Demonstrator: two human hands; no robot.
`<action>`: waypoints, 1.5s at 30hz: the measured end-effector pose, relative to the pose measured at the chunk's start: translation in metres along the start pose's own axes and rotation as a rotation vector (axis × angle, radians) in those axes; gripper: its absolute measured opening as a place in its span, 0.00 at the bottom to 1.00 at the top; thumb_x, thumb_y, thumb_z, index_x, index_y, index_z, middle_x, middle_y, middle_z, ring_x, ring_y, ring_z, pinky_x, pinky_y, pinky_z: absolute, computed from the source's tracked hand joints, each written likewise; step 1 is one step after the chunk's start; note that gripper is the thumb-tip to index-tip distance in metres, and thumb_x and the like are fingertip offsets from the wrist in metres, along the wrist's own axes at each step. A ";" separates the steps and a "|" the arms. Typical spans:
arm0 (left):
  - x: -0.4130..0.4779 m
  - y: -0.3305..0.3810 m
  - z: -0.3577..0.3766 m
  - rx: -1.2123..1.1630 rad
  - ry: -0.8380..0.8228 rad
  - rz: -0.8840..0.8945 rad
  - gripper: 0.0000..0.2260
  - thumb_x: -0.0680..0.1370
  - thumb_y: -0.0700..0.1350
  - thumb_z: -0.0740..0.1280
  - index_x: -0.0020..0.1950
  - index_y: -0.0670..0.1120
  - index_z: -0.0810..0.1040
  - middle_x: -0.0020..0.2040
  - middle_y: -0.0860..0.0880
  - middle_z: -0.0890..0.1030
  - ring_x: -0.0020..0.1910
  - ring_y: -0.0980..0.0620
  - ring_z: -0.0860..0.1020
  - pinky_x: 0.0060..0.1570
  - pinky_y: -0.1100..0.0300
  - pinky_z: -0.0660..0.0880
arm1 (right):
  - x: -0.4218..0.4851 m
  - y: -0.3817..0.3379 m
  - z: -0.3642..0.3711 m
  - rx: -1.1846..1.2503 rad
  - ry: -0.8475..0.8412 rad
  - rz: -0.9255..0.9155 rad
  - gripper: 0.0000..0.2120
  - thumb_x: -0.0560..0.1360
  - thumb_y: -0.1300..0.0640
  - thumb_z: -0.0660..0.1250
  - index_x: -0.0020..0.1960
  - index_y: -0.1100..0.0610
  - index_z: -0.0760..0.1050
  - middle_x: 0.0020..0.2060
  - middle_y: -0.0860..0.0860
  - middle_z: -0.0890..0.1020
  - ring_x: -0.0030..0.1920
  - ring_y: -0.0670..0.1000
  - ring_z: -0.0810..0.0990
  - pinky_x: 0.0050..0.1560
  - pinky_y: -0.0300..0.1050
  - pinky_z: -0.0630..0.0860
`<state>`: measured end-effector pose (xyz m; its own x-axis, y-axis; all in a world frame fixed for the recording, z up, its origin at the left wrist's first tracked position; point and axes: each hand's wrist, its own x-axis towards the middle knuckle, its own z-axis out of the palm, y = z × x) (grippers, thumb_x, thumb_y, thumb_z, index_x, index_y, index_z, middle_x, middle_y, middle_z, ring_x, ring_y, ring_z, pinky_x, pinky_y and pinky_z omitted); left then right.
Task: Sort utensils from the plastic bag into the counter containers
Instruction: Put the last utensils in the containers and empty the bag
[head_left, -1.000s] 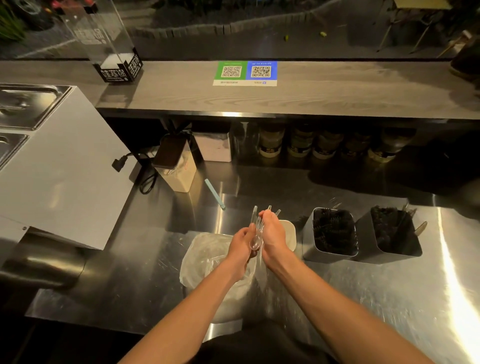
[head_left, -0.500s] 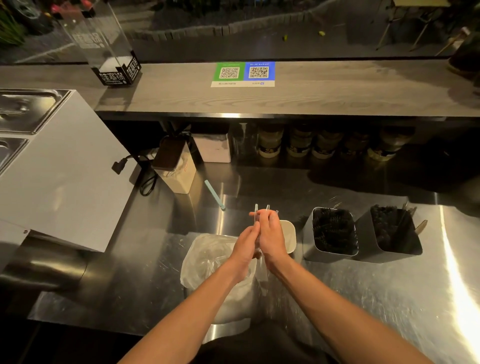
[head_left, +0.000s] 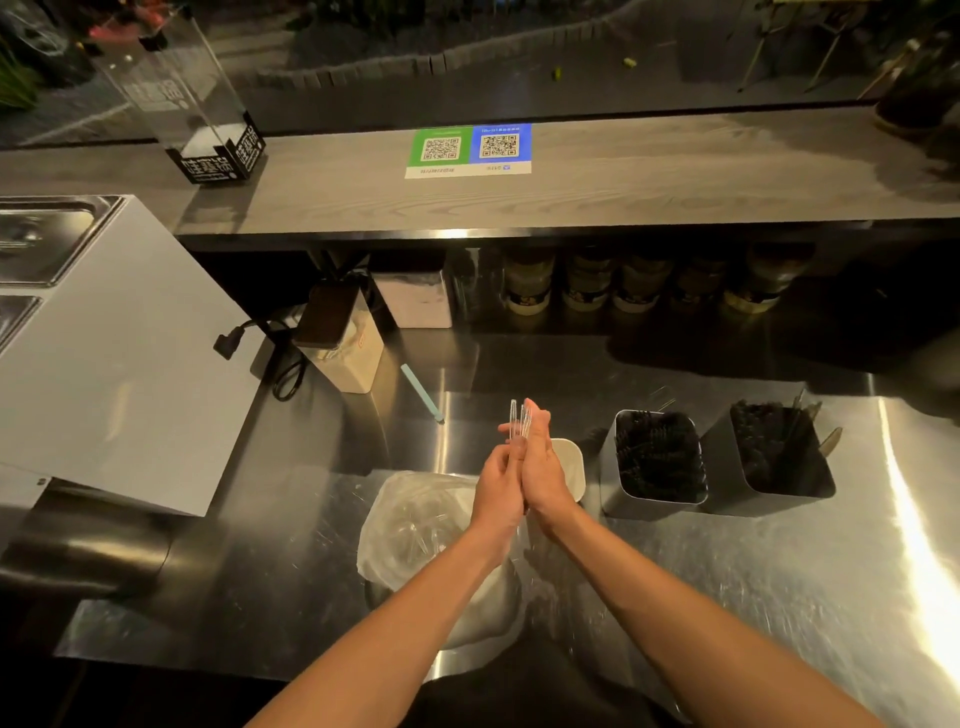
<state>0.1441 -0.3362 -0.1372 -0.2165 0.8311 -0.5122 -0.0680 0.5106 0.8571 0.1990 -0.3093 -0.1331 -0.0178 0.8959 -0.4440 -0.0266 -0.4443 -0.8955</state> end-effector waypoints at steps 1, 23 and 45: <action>0.000 -0.001 0.002 0.006 0.006 0.000 0.14 0.85 0.54 0.58 0.54 0.48 0.79 0.49 0.49 0.85 0.50 0.53 0.82 0.44 0.61 0.79 | 0.001 0.000 -0.002 0.013 -0.010 0.016 0.35 0.76 0.30 0.40 0.77 0.42 0.61 0.64 0.49 0.78 0.64 0.49 0.77 0.60 0.43 0.73; 0.028 0.008 0.004 0.174 -0.102 -0.037 0.21 0.84 0.55 0.55 0.46 0.41 0.77 0.33 0.44 0.77 0.24 0.51 0.73 0.25 0.60 0.69 | 0.021 0.016 -0.063 -0.456 0.122 -0.164 0.15 0.81 0.47 0.64 0.39 0.54 0.74 0.30 0.47 0.78 0.31 0.42 0.74 0.33 0.36 0.68; 0.056 -0.044 -0.015 0.557 0.052 0.127 0.06 0.83 0.47 0.61 0.48 0.50 0.76 0.44 0.53 0.79 0.42 0.53 0.77 0.38 0.59 0.73 | 0.051 0.033 -0.062 -1.276 -0.042 -0.141 0.18 0.82 0.44 0.57 0.57 0.56 0.78 0.54 0.56 0.80 0.50 0.60 0.82 0.49 0.53 0.77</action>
<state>0.1204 -0.3150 -0.2026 -0.2377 0.8889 -0.3916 0.4820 0.4579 0.7470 0.2595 -0.2782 -0.1867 -0.1253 0.9233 -0.3631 0.9401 -0.0065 -0.3410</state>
